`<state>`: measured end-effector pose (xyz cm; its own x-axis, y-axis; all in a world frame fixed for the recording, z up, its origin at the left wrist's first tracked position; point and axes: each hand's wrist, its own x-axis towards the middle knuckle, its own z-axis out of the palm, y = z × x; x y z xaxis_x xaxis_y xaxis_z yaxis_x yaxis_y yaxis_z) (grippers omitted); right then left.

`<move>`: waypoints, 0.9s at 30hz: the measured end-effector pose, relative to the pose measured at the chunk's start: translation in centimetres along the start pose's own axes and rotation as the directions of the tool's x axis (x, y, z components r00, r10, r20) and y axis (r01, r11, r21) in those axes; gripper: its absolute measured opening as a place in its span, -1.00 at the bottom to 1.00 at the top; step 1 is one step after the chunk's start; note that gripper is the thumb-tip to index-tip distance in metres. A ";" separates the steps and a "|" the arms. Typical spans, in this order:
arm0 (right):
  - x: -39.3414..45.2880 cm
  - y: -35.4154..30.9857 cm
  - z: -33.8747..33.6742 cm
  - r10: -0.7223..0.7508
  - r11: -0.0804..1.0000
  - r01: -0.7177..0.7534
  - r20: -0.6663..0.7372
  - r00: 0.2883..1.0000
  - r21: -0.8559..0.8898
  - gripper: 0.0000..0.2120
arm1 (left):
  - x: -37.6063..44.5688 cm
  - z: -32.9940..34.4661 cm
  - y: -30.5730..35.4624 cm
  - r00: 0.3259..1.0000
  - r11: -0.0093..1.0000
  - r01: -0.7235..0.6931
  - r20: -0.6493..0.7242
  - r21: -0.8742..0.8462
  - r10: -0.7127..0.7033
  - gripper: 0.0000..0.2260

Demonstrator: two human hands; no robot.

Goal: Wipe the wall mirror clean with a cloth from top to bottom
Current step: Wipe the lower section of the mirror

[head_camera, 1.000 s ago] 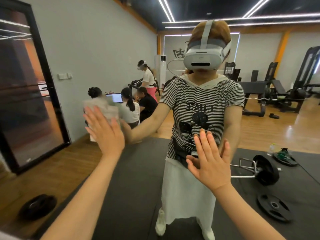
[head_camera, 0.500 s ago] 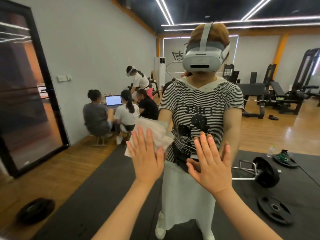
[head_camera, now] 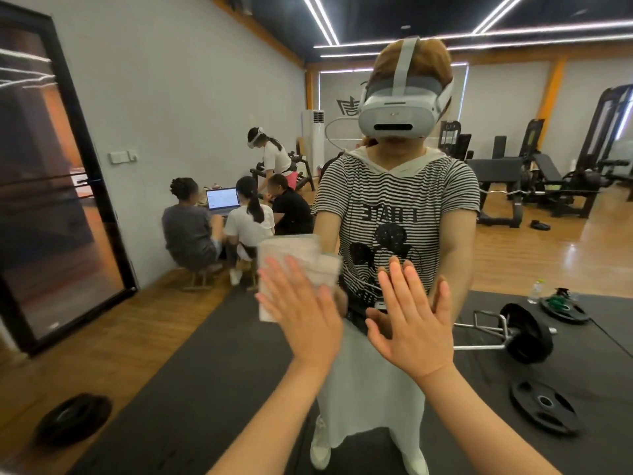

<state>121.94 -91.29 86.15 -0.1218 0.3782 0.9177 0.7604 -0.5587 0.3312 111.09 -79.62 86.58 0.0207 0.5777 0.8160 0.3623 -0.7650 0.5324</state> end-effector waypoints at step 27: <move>0.1 0.4 -0.7 -0.012 0.999 0.009 0.063 0.998 0.052 -0.37 | -1.7 0.1 -0.2 0.983 0.981 -0.166 0.101 0.101 0.156 -0.46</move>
<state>121.82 -91.97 86.51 -0.0907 0.4307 0.8979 0.7917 -0.5158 0.3274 111.10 -80.36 85.08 0.1708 0.4771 0.8621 0.4465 -0.8174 0.3640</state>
